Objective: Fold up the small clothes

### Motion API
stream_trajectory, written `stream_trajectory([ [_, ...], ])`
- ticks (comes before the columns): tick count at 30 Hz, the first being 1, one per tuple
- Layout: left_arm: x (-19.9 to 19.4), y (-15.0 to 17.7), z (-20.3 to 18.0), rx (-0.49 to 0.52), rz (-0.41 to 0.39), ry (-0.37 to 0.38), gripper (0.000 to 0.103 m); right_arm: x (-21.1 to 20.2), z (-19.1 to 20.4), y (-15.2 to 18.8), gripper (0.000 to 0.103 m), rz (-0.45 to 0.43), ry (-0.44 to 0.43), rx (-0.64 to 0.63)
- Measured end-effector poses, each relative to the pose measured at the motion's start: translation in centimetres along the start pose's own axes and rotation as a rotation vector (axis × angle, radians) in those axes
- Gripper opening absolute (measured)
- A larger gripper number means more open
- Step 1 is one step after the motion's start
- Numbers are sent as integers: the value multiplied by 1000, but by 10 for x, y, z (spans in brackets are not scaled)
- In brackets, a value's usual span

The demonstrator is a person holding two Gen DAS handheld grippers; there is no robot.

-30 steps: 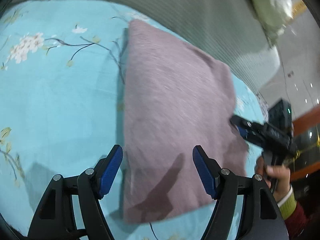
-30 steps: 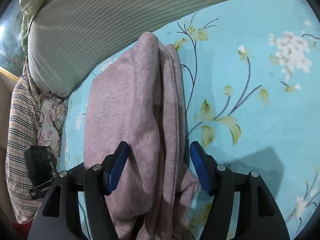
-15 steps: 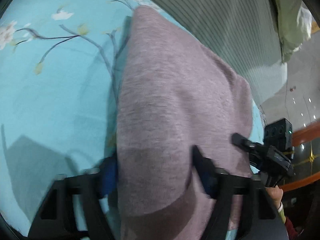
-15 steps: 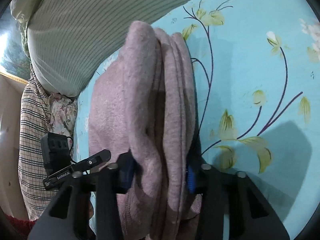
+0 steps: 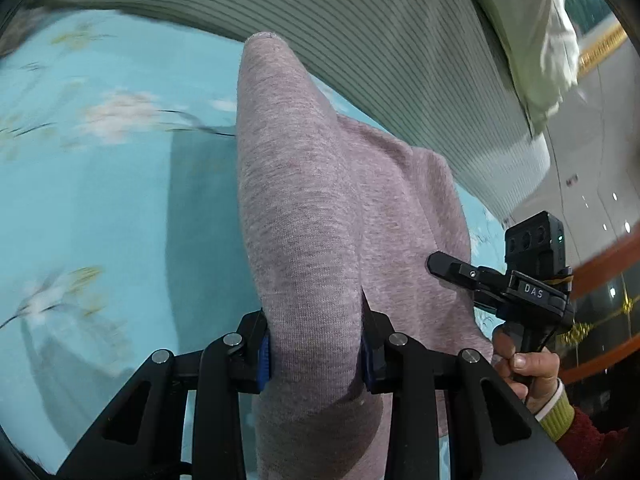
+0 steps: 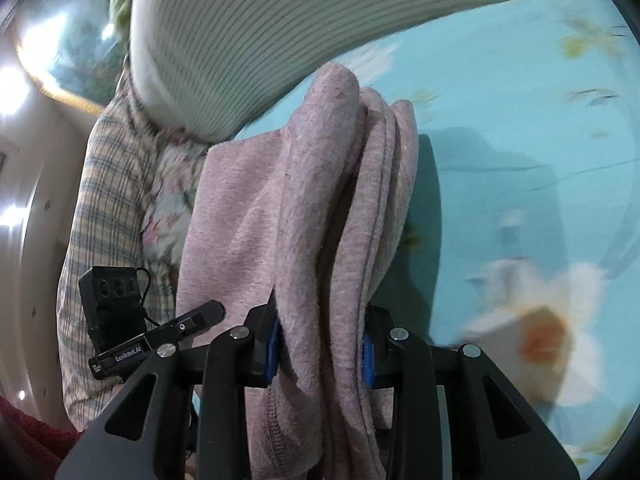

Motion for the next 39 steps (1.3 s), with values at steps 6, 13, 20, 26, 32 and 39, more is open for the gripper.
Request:
stream_trajectory([
  [6, -51, 11, 44, -51, -61, -81, 33, 48, 34, 9, 33, 54, -1, -44],
  [13, -34, 25, 90, -128, -39, -146, 42, 71, 19, 14, 43, 78, 92, -30],
  [20, -49, 31, 93, -136, -51, -205, 56, 36, 23, 3, 51, -16, 197, -62],
  [26, -94, 36, 76, -102, -132, -246, 54, 16, 52, -12, 50, -104, 213, -136],
  [32, -106, 45, 51, -32, -143, -167, 49, 56, 50, -18, 10, -12, 246, -119],
  [39, -82, 51, 24, 29, -80, -96, 41, 31, 54, -36, 8, -116, 275, -150],
])
Point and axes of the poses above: each gripper's, at about its wrist camera, not at the fingertips, and x roughly the way its jaws point, z to its left, y to its underside, the point moved 6 cm from there along x, roughly the way its jaws point, and after that the axes turned 10 degrees about y, right-handed, at the moved point
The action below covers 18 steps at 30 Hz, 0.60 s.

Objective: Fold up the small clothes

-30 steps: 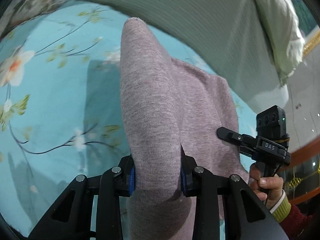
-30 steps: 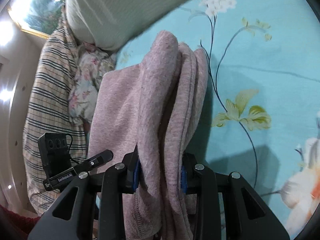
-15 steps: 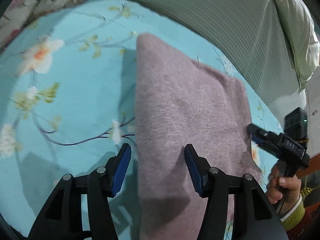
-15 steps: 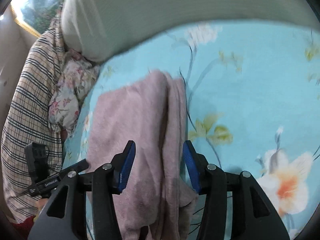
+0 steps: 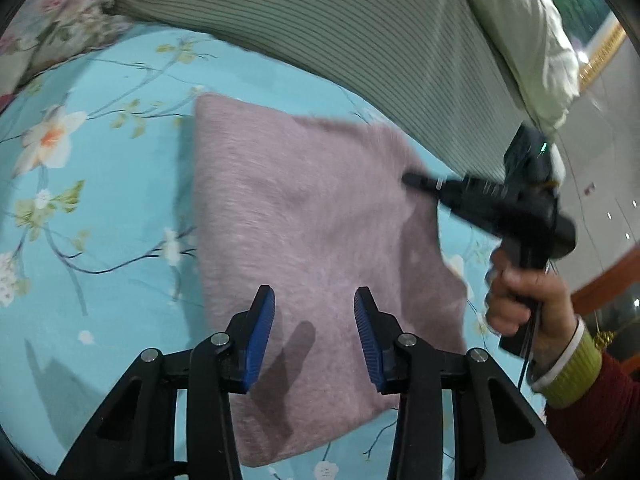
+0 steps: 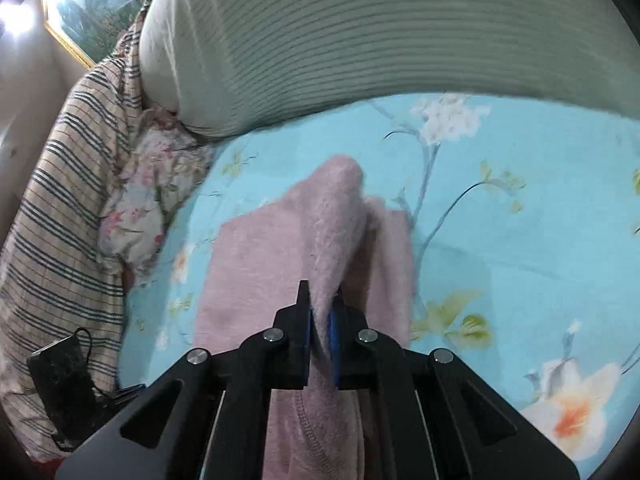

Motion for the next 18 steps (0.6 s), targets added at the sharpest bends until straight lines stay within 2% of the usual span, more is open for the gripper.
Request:
stream_trajectory([
  [3, 14, 5, 2, -3, 30, 1, 40, 28, -22, 10, 8, 81, 27, 53],
  [5, 23, 8, 3, -8, 45, 5, 40, 35, -30, 17, 10, 100, 25, 78],
  [7, 29, 10, 5, -7, 58, 0, 40, 25, -32, 20, 13, 85, 7, 104],
  [11, 28, 10, 3, -1, 64, -4, 40, -13, -25, 27, 14, 24, -12, 101],
  [13, 28, 12, 3, 1, 66, 1, 40, -32, -14, 32, 14, -4, -56, 79],
  [18, 31, 16, 3, -2, 84, -2, 40, -36, 11, 24, 14, -21, -80, 34],
])
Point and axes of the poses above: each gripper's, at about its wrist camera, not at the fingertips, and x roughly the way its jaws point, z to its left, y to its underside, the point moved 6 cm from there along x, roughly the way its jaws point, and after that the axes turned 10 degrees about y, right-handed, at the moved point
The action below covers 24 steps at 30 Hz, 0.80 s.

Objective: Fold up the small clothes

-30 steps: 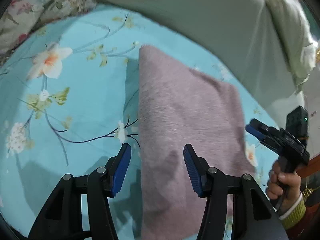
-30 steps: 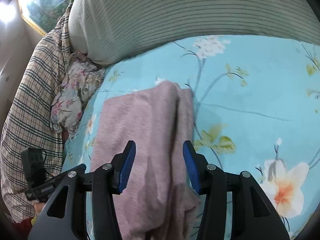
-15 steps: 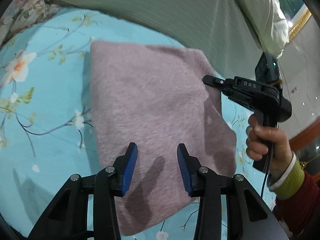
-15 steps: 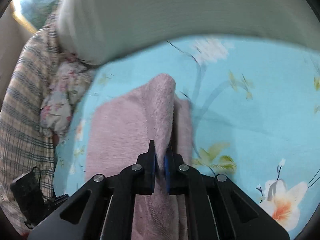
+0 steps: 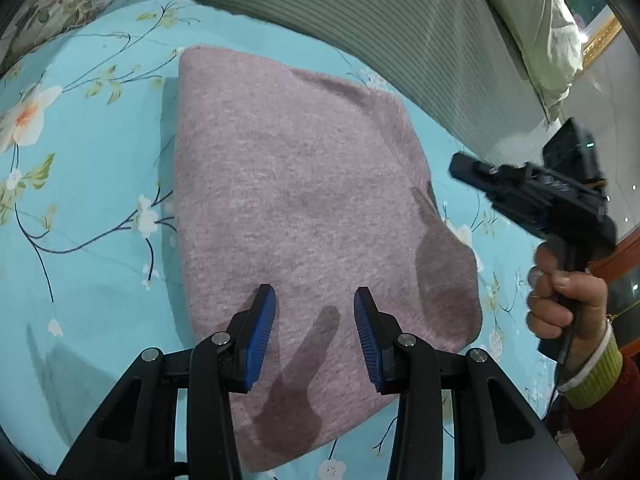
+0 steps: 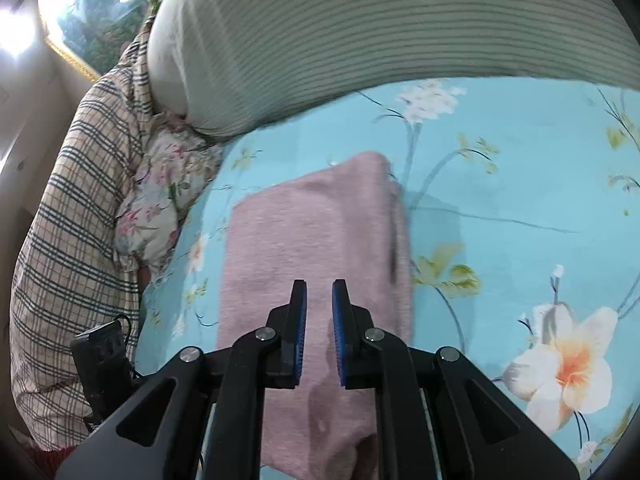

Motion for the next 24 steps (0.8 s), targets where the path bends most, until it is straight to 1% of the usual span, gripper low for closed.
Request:
stream_trajectory([
  [4, -9, -20, -7, 22, -43, -19, 40, 24, 8, -18, 14, 12, -2, -9],
  [7, -12, -48, -2, 2, -91, -45, 40, 45, 9, -27, 14, 34, -6, 4],
  [8, -11, -60, 2, -9, -112, -56, 40, 54, 7, -30, 14, 38, 7, 4],
  [10, -7, -78, 11, -35, -141, -73, 40, 68, -8, -33, 14, 45, 60, 49],
  [12, 1, -89, 23, -72, -137, -79, 40, 80, -33, -29, 12, 64, 123, 129],
  [14, 14, -94, 38, -110, -107, -91, 37, 89, -52, -19, 0, 88, 146, 193],
  [16, 29, -91, 51, -130, -57, -115, 23, 88, -58, -12, 0, 69, 122, 210],
  [17, 33, -90, 54, -127, -45, -118, 21, 87, -57, -12, 0, 67, 124, 206],
  [18, 34, -89, 55, -121, -48, -121, 20, 85, -56, -12, 0, 66, 128, 198],
  [21, 30, -88, 53, -112, -54, -122, 20, 77, -52, -14, 0, 68, 132, 182],
  [23, 24, -85, 48, -103, -56, -126, 20, 61, -47, -11, 1, 63, 118, 162],
  [24, 20, -83, 45, -94, -56, -128, 20, 53, -45, -9, 3, 58, 110, 147],
])
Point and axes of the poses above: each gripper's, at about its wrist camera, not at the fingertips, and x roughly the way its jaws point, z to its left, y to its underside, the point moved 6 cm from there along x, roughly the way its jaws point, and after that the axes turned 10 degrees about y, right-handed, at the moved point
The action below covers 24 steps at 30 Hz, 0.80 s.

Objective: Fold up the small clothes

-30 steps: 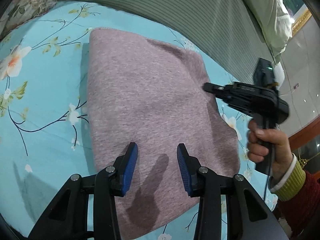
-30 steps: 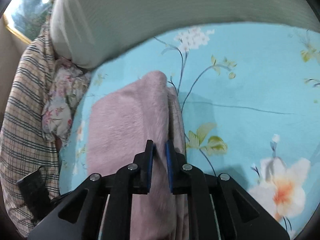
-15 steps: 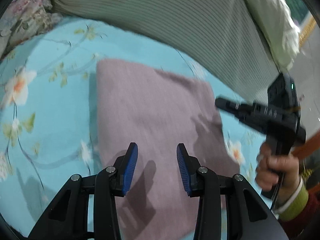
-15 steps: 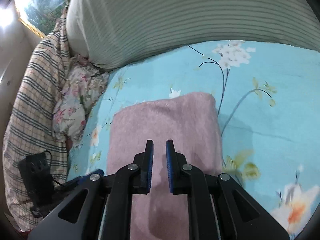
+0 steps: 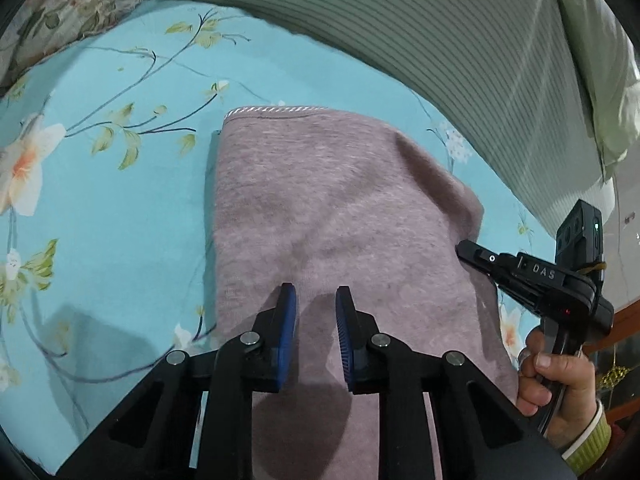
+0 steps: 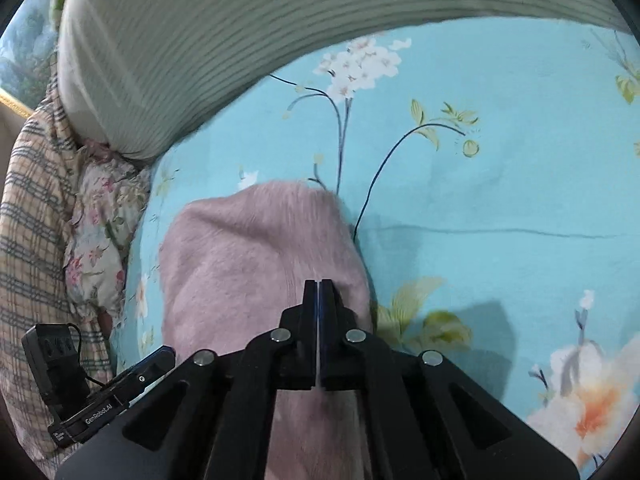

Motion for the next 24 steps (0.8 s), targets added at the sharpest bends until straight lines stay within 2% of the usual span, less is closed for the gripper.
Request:
stream_trajectory([
  [4, -28, 22, -14, 58, -6, 29, 20, -32, 11, 27, 3, 6, -52, -73],
  [8, -51, 59, -26, 83, 10, 73, 20, -57, 31, 74, 3, 49, -104, -202],
  [11, -59, 93, -35, 98, 50, 120, 20, -59, 28, 110, 3, 84, -21, -290],
  [13, -58, 117, -38, 130, 97, 116, 20, -52, 10, 127, 3, 115, 61, -289],
  [15, -55, 136, -35, 150, 131, 86, 20, -47, -9, 135, 3, 124, 90, -257],
  [18, -52, 152, -22, 140, 156, 63, 21, -44, -25, 140, 3, 114, 66, -189],
  [24, -41, 161, -11, 115, 177, 65, 21, -42, -30, 138, 3, 99, 79, -173],
])
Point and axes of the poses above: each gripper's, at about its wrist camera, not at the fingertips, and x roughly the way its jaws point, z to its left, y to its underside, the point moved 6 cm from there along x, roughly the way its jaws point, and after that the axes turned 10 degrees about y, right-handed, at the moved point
